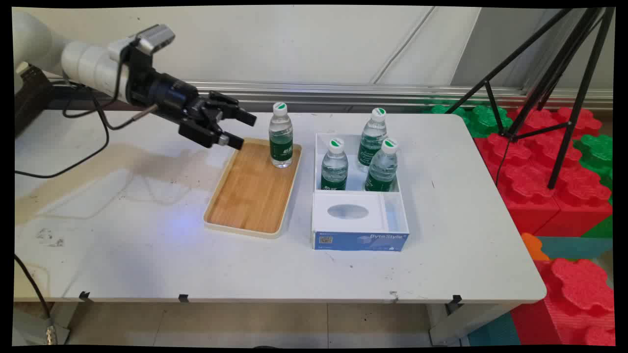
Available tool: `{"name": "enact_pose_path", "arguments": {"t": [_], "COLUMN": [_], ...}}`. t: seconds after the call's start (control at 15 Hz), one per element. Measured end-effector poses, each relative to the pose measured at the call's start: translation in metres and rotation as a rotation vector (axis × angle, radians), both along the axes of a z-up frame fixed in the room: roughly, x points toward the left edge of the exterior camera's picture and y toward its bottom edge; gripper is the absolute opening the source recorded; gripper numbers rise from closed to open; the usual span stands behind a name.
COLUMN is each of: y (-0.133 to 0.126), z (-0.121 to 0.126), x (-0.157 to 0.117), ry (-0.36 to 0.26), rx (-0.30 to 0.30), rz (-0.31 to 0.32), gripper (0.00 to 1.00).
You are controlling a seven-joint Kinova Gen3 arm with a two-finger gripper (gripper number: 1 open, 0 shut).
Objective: Pick up the green bottle from the white box
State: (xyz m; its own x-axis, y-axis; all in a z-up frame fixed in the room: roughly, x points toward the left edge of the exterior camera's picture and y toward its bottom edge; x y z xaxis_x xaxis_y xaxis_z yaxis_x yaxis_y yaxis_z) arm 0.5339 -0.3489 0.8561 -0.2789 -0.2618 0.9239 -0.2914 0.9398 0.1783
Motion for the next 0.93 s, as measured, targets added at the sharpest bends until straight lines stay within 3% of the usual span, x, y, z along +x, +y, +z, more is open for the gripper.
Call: {"name": "enact_pose_path", "arguments": {"t": [0.93], "y": [-0.026], "z": [-0.049], "x": [-0.076], "ry": [0.032], "rx": [-0.034], "rz": [0.017], "gripper": [1.0]}}
